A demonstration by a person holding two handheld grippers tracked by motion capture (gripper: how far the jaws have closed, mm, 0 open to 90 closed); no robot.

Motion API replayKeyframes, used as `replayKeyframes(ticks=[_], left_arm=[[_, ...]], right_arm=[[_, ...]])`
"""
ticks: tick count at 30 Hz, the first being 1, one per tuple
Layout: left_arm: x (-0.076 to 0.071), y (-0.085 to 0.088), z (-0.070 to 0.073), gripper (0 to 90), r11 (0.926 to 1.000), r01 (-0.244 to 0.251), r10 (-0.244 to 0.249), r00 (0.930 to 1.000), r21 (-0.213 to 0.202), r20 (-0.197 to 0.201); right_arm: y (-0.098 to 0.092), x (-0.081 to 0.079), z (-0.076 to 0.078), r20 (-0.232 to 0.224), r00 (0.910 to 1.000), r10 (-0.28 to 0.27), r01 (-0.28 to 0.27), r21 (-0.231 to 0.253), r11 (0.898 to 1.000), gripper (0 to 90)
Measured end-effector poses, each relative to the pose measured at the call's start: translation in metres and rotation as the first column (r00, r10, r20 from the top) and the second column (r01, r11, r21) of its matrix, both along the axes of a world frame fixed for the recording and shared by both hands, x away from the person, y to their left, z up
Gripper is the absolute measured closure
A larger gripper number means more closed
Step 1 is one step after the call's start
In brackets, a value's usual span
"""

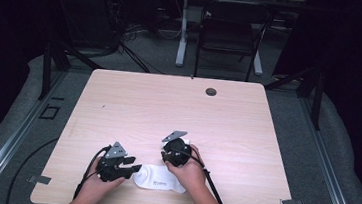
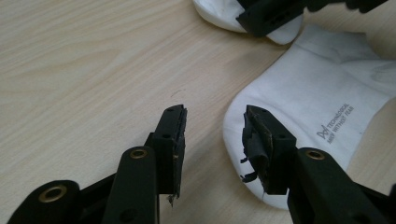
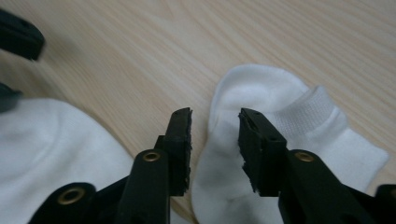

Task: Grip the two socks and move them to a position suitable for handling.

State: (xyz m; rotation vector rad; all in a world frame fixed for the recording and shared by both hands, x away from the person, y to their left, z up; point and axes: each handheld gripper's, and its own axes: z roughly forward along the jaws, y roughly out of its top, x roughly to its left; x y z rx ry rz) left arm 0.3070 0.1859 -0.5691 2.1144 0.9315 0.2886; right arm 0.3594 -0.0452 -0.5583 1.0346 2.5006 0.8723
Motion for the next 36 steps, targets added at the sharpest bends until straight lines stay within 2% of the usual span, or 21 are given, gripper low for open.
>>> replayKeyframes(ticks=[2,4,6,12,14,16,17,20,22,27,29,32,36], left_arm=[[0.001,0.002,0.001,58.5,0.9999,-0.012,0.012,0.9999,-0.007,-0.001],[0.002,0.004,0.002,58.2,0.9998,-0.017,0.017,0.9999,-0.011,0.001],[0.001,0.005,0.003,58.1,0.9996,-0.024,0.025,0.9997,-0.015,0.002],[-0.001,0.006,0.006,57.9,0.9995,-0.028,0.028,0.9995,-0.017,0.017],[-0.001,0.005,0.006,57.9,0.9996,-0.025,0.025,0.9996,-0.016,0.016],[0.001,0.004,0.006,57.9,0.9995,-0.024,0.025,0.9996,-0.020,0.016],[0.002,0.003,0.007,57.8,0.9994,-0.025,0.026,0.9996,-0.025,0.012],[0.005,0.002,0.007,57.7,0.9984,-0.033,0.033,0.9994,-0.045,0.005],[0.007,0.001,0.007,57.6,0.9981,-0.033,0.033,0.9995,-0.052,-0.002],[0.014,-0.003,0.010,57.3,0.9975,-0.039,0.039,0.9992,-0.058,-0.004],[0.016,-0.004,0.011,57.3,0.9967,-0.042,0.042,0.9991,-0.069,-0.006],[0.021,-0.007,0.011,58.0,0.9970,-0.049,0.049,0.9988,-0.060,-0.005],[0.029,-0.014,0.013,60.3,0.9979,-0.045,0.045,0.9990,-0.046,0.001]], right_arm=[[0.003,0.000,-0.005,0.021,0.9998,0.002,-0.001,-0.063,0.998,76.0],[0.003,-0.001,-0.007,0.014,0.9999,0.009,-0.008,-0.065,0.998,85.0],[0.003,-0.002,-0.005,0.017,0.9997,0.017,-0.016,-0.071,0.997,88.4],[0.005,-0.009,0.003,0.049,0.9979,0.042,-0.040,-0.050,0.998,89.2],[0.005,-0.012,0.007,0.056,0.9961,0.068,-0.067,-0.017,0.998,89.2],[0.005,-0.014,0.009,0.061,0.9932,0.099,-0.099,-0.006,0.995,89.2],[0.006,-0.015,0.010,0.060,0.9916,0.114,-0.113,-0.019,0.993,89.1],[0.005,-0.015,0.009,0.043,0.9915,0.123,-0.123,0.001,0.992,88.8],[0.003,-0.013,0.006,0.028,0.9926,0.119,-0.119,0.019,0.993,88.5],[-0.003,-0.009,-0.006,-0.026,0.9950,0.096,-0.096,0.017,0.995,82.9],[-0.003,-0.010,-0.008,-0.016,0.9953,0.096,-0.095,0.019,0.995,85.1],[-0.003,-0.013,-0.005,-0.002,0.9957,0.092,-0.092,0.022,0.995,89.0],[-0.005,-0.017,-0.001,0.016,0.9958,0.091,-0.091,0.032,0.995,89.7]])
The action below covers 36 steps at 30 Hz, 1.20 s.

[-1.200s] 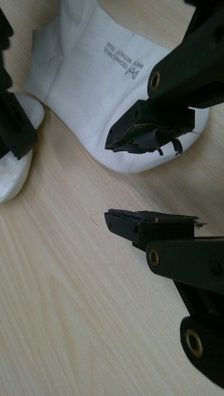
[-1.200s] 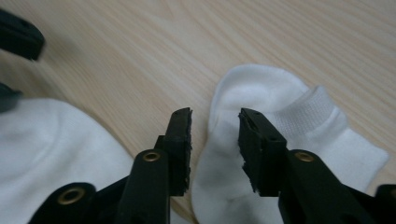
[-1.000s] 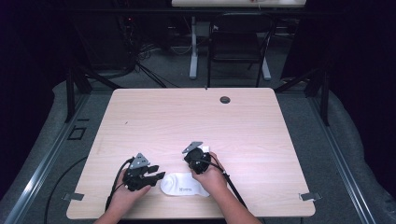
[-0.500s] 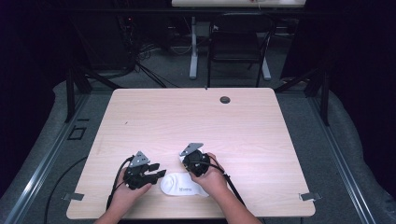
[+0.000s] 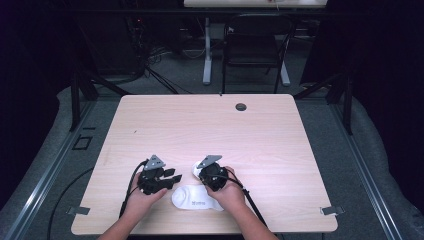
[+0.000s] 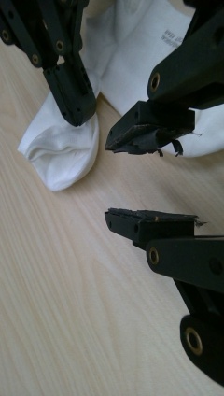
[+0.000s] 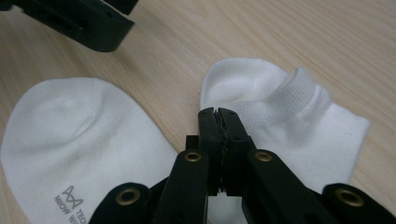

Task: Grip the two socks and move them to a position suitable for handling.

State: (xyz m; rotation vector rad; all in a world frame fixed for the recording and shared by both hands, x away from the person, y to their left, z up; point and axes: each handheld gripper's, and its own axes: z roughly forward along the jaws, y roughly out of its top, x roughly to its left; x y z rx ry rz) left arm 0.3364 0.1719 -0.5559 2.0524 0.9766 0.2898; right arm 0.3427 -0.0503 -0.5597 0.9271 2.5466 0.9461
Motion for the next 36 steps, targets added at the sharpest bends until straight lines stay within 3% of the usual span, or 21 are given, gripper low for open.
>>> replayKeyframes(ticks=[5,14,18,21,26,36], left_arm=[[0.007,-0.014,0.002,67.2,0.9998,0.018,-0.018,0.9998,0.006,0.012],[0.017,-0.039,0.000,89.1,0.9984,0.041,-0.042,0.9987,0.039,0.029],[0.022,-0.048,-0.005,85.5,0.9963,0.065,-0.065,0.9978,0.056,-0.009],[0.023,-0.055,-0.010,80.5,0.9914,0.085,-0.085,0.9963,0.099,-0.012],[0.024,-0.057,-0.016,75.1,0.9872,0.092,-0.088,0.9956,0.130,-0.032],[0.023,-0.053,-0.020,70.0,0.9865,0.095,-0.092,0.9952,0.133,-0.034]], right_arm=[[-0.003,-0.004,0.005,0.030,0.9995,-0.006,0.005,0.034,0.999,89.9],[-0.011,-0.009,0.015,0.069,0.9976,-0.008,0.004,0.060,0.998,89.9],[-0.015,-0.010,0.019,0.082,0.9965,-0.012,0.006,0.078,0.997,89.9],[-0.019,-0.011,0.023,0.099,0.9949,-0.020,0.010,0.094,0.996,89.9],[-0.027,-0.011,0.030,0.114,0.9929,-0.036,0.025,0.101,0.995,89.9],[-0.048,-0.009,0.031,0.135,0.9863,-0.094,0.078,0.120,0.990,89.9]])
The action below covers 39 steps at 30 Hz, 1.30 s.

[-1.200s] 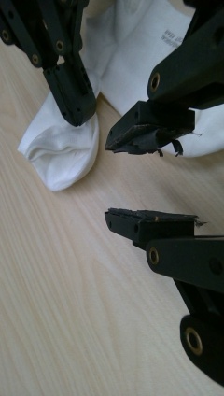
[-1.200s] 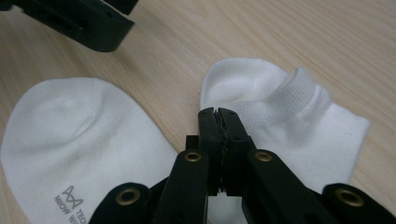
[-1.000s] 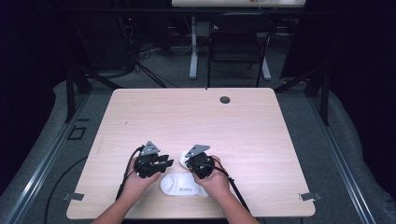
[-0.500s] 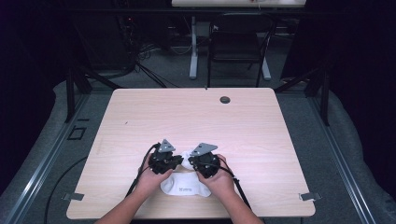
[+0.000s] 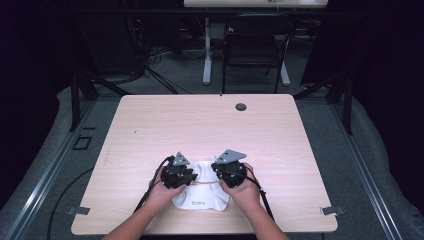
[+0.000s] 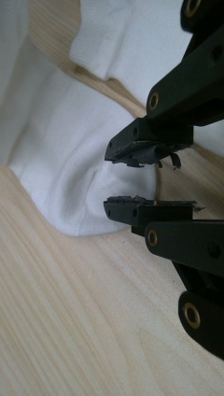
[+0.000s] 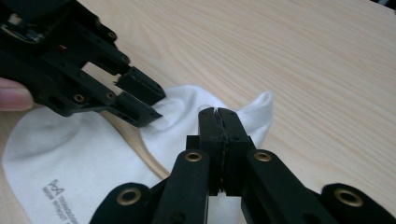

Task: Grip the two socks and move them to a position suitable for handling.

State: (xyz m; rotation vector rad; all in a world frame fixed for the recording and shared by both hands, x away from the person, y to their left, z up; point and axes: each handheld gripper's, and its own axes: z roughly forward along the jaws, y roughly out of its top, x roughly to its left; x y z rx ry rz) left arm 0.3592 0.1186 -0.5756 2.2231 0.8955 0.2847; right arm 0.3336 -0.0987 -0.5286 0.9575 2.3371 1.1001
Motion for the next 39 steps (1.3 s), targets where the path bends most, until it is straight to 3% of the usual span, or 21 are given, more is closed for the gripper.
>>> replayKeyframes(ticks=[7,15,18,31,39], left_arm=[[0.000,0.004,-0.001,72.3,0.9999,-0.014,0.014,0.9999,0.000,0.009],[0.002,0.005,-0.001,80.5,0.9992,-0.040,0.040,0.9992,0.004,0.007],[0.002,0.005,-0.001,84.7,0.9989,-0.045,0.045,0.9989,0.011,0.012],[0.002,0.018,-0.001,89.3,0.9963,-0.084,0.084,0.9965,-0.021,0.004],[-0.002,0.028,0.000,89.2,0.9943,-0.100,0.100,0.9949,-0.036,-0.010]], right_arm=[[-0.026,0.002,-0.005,-0.001,0.9976,-0.070,0.070,0.012,0.998,89.8],[-0.048,0.005,-0.021,-0.054,0.9894,-0.135,0.136,0.026,0.990,89.9],[-0.054,0.005,-0.026,-0.069,0.9865,-0.149,0.149,0.007,0.989,89.8],[-0.064,0.009,-0.045,-0.139,0.9719,-0.190,0.190,-0.017,0.982,90.0],[-0.062,0.010,-0.048,-0.166,0.9691,-0.182,0.188,0.017,0.982,89.7]])
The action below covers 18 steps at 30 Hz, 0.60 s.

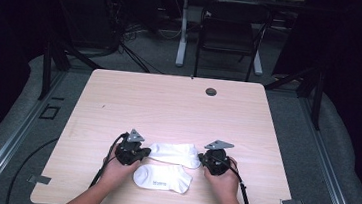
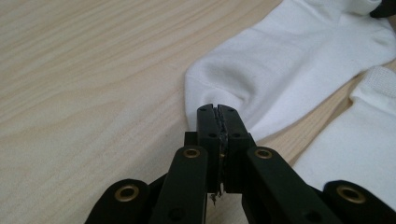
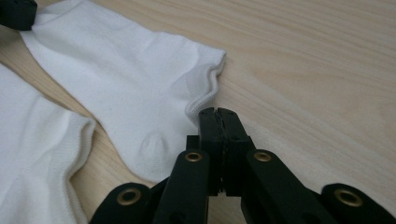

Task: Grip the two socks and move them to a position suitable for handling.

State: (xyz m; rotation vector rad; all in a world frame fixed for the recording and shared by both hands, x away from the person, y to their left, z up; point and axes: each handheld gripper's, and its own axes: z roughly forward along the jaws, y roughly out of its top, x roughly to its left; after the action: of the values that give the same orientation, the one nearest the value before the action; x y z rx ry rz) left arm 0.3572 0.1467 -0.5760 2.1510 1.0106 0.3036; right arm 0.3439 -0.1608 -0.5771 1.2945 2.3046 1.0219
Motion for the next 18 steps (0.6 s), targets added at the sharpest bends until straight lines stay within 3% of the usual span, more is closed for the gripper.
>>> replayKeyframes(ticks=[8,14,18], left_arm=[[-0.004,0.003,0.001,87.2,1.0000,0.006,-0.006,1.0000,-0.005,-0.007],[-0.007,0.009,0.002,83.9,0.9999,0.014,-0.014,0.9998,0.009,-0.011],[-0.007,0.013,0.006,77.5,0.9996,0.005,-0.005,1.0000,-0.029,-0.008]], right_arm=[[-0.005,-0.003,0.010,0.022,0.9993,-0.029,0.027,0.071,0.997,77.7],[-0.004,-0.004,0.010,0.040,0.9987,-0.033,0.029,0.085,0.996,67.3],[-0.003,-0.002,0.010,0.034,0.9989,-0.032,0.029,0.098,0.995,59.2]])
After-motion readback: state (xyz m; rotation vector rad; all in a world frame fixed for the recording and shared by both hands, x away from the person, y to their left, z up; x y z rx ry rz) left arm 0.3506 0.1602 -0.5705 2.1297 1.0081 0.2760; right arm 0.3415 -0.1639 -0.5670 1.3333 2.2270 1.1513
